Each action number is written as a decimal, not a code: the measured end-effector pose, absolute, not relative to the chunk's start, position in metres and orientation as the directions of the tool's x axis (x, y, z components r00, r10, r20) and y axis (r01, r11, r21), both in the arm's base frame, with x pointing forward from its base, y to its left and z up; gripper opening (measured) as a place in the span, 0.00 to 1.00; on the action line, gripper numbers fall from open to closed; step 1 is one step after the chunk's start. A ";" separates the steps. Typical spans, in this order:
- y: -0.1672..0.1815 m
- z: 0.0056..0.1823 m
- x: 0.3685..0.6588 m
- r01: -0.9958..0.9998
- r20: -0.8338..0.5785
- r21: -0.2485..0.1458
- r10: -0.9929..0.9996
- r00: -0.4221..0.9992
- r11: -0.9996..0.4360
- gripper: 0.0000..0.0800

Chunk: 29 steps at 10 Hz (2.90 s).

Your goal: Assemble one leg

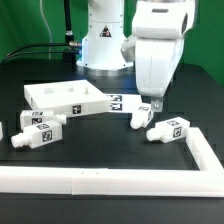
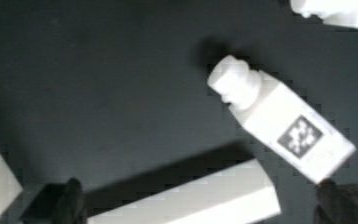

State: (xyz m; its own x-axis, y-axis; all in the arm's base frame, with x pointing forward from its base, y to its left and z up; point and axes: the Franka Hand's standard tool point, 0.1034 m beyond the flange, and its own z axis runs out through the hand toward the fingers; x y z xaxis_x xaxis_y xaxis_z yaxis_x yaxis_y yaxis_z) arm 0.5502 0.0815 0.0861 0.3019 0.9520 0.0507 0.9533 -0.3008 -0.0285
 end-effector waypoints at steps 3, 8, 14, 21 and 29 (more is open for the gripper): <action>0.083 0.079 0.544 0.958 0.056 -0.016 0.957 0.286 -0.285 0.81; 0.100 0.051 0.530 0.987 0.084 0.094 0.989 0.126 -0.133 0.81; 0.107 0.031 0.525 0.987 0.099 0.120 0.991 0.091 -0.103 0.81; 0.108 0.032 0.526 0.987 0.100 0.126 0.991 0.089 -0.102 0.81; 0.136 0.027 0.501 0.976 0.093 0.096 0.978 0.188 -0.197 0.81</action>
Offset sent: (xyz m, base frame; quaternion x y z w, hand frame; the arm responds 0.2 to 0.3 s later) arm 0.0000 0.0000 0.0000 0.0000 0.0000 0.0000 1.0000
